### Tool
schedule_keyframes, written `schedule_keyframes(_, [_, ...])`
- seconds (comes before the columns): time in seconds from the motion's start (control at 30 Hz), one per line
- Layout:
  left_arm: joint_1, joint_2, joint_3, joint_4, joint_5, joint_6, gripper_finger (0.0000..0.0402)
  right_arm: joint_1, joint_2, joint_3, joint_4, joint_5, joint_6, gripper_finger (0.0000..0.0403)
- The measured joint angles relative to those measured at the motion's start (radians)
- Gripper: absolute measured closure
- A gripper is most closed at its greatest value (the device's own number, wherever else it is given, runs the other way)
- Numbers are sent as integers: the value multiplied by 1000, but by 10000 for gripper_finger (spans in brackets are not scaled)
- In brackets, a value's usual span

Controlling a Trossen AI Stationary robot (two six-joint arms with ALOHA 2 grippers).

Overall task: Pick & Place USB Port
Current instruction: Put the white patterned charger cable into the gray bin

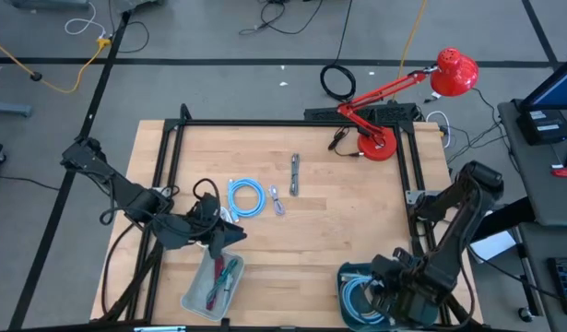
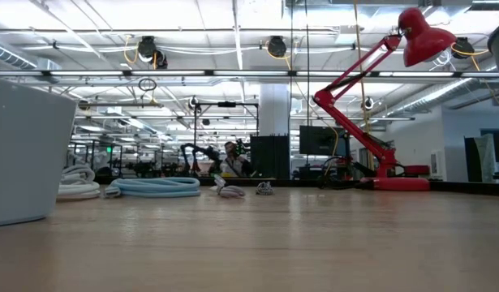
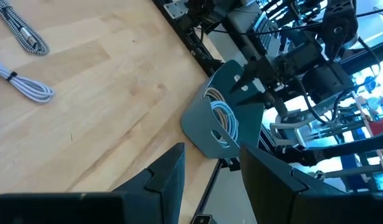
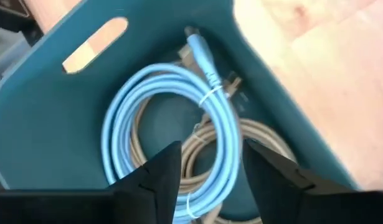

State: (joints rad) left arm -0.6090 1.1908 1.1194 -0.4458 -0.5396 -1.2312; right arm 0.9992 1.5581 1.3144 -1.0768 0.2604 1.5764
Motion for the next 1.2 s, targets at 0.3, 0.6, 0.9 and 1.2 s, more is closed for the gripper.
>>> schedule_keyframes(0.3, [131,0,0,-12,-69,23,247,-120,-107,0,-83,155,-33,230])
schedule_keyframes(0.6, [590,84,-2,-38,201,46,250,-271,-318,0,-8,449,-129,230])
schedule_keyframes(0.9, [861,548,177,-22,747,234,279,-312,-438,0,10,503,-320,231])
schedule_keyframes(1.2, [908,927,761,-317,674,332,321,-332,-502,0,-35,496,-450,232])
